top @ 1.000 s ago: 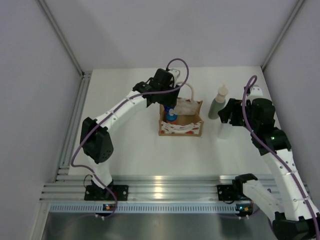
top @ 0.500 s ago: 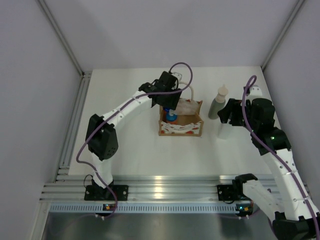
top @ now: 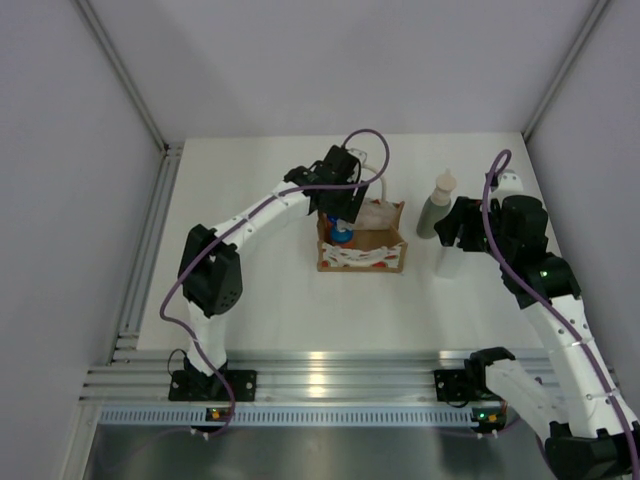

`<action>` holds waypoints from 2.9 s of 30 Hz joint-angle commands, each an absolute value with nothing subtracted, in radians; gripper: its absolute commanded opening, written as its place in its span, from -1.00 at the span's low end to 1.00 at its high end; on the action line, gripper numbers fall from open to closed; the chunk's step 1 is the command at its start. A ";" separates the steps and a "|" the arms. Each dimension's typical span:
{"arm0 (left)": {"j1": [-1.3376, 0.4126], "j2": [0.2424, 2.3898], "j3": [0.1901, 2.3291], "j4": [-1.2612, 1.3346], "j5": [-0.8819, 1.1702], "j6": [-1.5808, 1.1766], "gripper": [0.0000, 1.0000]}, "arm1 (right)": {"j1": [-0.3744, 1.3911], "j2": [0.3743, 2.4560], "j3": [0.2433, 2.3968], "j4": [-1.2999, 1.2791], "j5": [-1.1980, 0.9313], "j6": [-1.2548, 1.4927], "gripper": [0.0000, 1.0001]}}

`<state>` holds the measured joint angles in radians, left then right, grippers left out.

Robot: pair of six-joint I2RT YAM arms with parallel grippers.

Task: Take the personal care products out of the canvas bag

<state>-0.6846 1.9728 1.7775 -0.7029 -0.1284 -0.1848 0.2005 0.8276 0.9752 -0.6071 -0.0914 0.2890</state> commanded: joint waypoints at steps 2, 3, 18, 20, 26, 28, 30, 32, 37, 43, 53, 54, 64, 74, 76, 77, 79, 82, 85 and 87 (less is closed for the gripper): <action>-0.686 1.999 1.804 -0.738 -0.153 -0.173 0.49 | 0.210 0.825 0.985 -0.611 -0.094 0.279 0.34; -0.686 2.000 1.804 -0.739 -0.155 -0.173 0.49 | 0.212 0.825 0.985 -0.609 -0.092 0.279 0.34; -0.686 2.023 1.839 -0.769 -0.187 -0.184 0.56 | 0.213 0.824 0.974 -0.601 -0.089 0.279 0.34; -0.686 2.013 1.853 -0.772 -0.195 -0.192 0.54 | 0.213 0.821 0.974 -0.601 -0.089 0.279 0.34; -0.686 1.967 1.885 -0.773 -0.218 -0.195 0.56 | 0.213 0.818 0.973 -0.600 -0.087 0.281 0.34; -0.686 1.963 1.891 -0.772 -0.224 -0.192 0.66 | 0.213 0.818 0.973 -0.600 -0.090 0.279 0.34; -0.686 1.973 1.908 -0.788 -0.225 -0.186 0.68 | 0.212 0.816 0.973 -0.600 -0.090 0.279 0.34; -0.686 1.985 1.927 -0.802 -0.235 -0.180 0.70 | 0.215 0.816 0.969 -0.600 -0.091 0.281 0.34; -0.684 2.019 1.947 -0.835 -0.270 -0.212 0.67 | 0.215 0.810 0.963 -0.595 -0.091 0.282 0.34; -0.684 2.011 1.962 -0.842 -0.278 -0.278 0.48 | 0.216 0.811 0.962 -0.595 -0.097 0.281 0.34; -0.687 2.005 1.964 -0.864 -0.252 -0.256 0.27 | 0.216 0.810 0.962 -0.595 -0.103 0.279 0.34; -0.687 1.997 1.962 -0.864 -0.252 -0.249 0.27 | 0.216 0.814 0.962 -0.595 -0.104 0.279 0.34; -0.689 1.990 1.962 -0.870 -0.210 -0.210 0.10 | 0.219 0.818 0.962 -0.589 -0.110 0.281 0.34; -0.698 2.009 1.970 -0.905 -0.199 -0.215 0.02 | 0.221 0.825 0.960 -0.589 -0.112 0.281 0.35; -0.698 2.019 1.970 -0.911 -0.198 -0.213 0.03 | 0.221 0.825 0.960 -0.588 -0.113 0.281 0.34; -0.698 2.022 1.968 -0.913 -0.196 -0.213 0.03 | 0.222 0.825 0.962 -0.588 -0.114 0.281 0.35; -0.698 2.034 1.970 -0.922 -0.193 -0.213 0.03 | 0.224 0.825 0.962 -0.588 -0.114 0.281 0.34; -0.698 2.045 1.971 -0.931 -0.186 -0.216 0.02 | 0.222 0.827 0.960 -0.588 -0.112 0.282 0.34; -0.698 2.051 1.974 -0.931 -0.186 -0.215 0.02 | 0.224 0.824 0.959 -0.589 -0.112 0.281 0.34; -0.698 2.062 1.982 -0.930 -0.189 -0.213 0.01 | 0.224 0.824 0.957 -0.588 -0.112 0.281 0.35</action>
<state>-0.6964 2.0251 1.9503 -0.9001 -0.1944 -0.2237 0.2077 0.8257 0.9619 -0.6064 -0.1020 0.2890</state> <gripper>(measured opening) 0.510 0.673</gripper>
